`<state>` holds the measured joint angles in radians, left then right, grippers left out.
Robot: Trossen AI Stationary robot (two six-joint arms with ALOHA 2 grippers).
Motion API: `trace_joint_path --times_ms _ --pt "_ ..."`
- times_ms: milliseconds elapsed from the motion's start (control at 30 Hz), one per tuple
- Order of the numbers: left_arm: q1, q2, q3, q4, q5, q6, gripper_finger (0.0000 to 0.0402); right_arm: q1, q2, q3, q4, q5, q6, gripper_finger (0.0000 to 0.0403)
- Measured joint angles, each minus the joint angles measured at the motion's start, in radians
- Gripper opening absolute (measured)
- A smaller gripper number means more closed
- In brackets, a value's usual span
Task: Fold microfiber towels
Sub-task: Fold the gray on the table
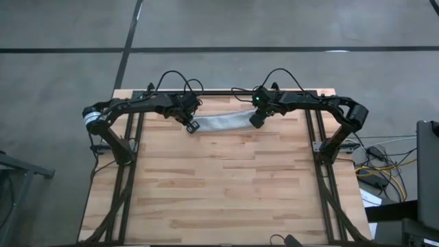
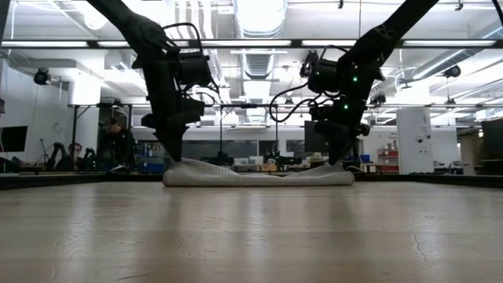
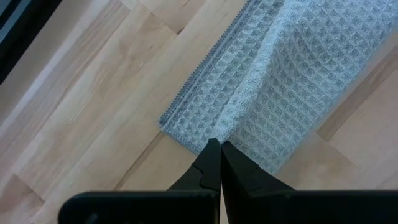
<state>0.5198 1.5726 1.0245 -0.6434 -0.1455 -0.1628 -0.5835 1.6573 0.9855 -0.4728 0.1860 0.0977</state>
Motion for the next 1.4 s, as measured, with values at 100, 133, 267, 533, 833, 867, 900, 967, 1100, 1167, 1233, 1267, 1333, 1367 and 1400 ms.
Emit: trace_joint_path --times_ms 100,133,267,533,833,867,900,967,1100,1167,1233,1267,1333,1367,1400 --pt "0.0 0.0 0.0 0.0 0.001 0.003 0.0 0.0 0.0 0.0 0.0 0.0 0.0 0.0103" --pt "0.0 0.0 0.0 0.0 0.001 0.003 0.0 0.0 0.0 0.0 0.0 0.0 0.0 0.0106" --pt "0.0 0.0 0.0 0.0 0.003 0.005 0.0 0.0 0.0 0.0 0.005 0.0 -0.024 0.0116" --pt "0.0 0.0 0.0 0.001 0.01 0.006 0.0 0.0 -0.001 0.033 0.005 0.0 -0.082 0.0113" --pt "0.0 0.0 0.0 0.001 0.018 0.007 0.0 0.003 -0.001 0.129 -0.034 -0.011 -0.032 0.01" --pt "0.0 0.0 0.0 0.001 0.018 0.007 0.0 0.003 -0.001 0.135 -0.043 -0.027 -0.021 0.0099" --pt "0.0 0.0 0.0 0.001 0.018 0.007 0.0 0.003 -0.001 0.138 -0.047 -0.047 -0.013 0.0098" --pt "0.0 0.0 0.0 0.001 0.019 0.007 0.0 0.005 -0.001 0.137 -0.043 -0.101 -0.001 0.0095" --pt "0.0 0.0 0.0 0.001 0.02 0.007 0.0 0.019 -0.001 0.104 -0.016 -0.14 0.019 0.0089" --pt "0.0 0.0 0.0 0.004 0.02 0.007 0.0 0.027 -0.001 0.084 -0.005 -0.142 0.037 0.0085" --pt "0.0 0.0 0.0 0.005 0.02 0.007 0.0 0.033 -0.001 0.066 0.009 -0.142 0.039 0.0082" --pt "0.0 0.0 0.0 0.006 0.02 0.007 0.0 0.036 -0.001 0.057 0.016 -0.142 0.04 0.0081" --pt "0.0 0.0 0.0 0.007 0.02 0.007 0.0 0.04 -0.001 0.044 0.021 -0.143 0.048 0.0078" --pt "0.0 0.0 0.0 0.007 0.02 0.007 0.0 0.043 -0.001 0.037 0.028 -0.144 0.057 0.0077" --pt "0.0 0.0 0.0 0.007 0.019 0.007 0.0 0.043 -0.001 0.029 0.037 -0.148 0.063 0.0075"
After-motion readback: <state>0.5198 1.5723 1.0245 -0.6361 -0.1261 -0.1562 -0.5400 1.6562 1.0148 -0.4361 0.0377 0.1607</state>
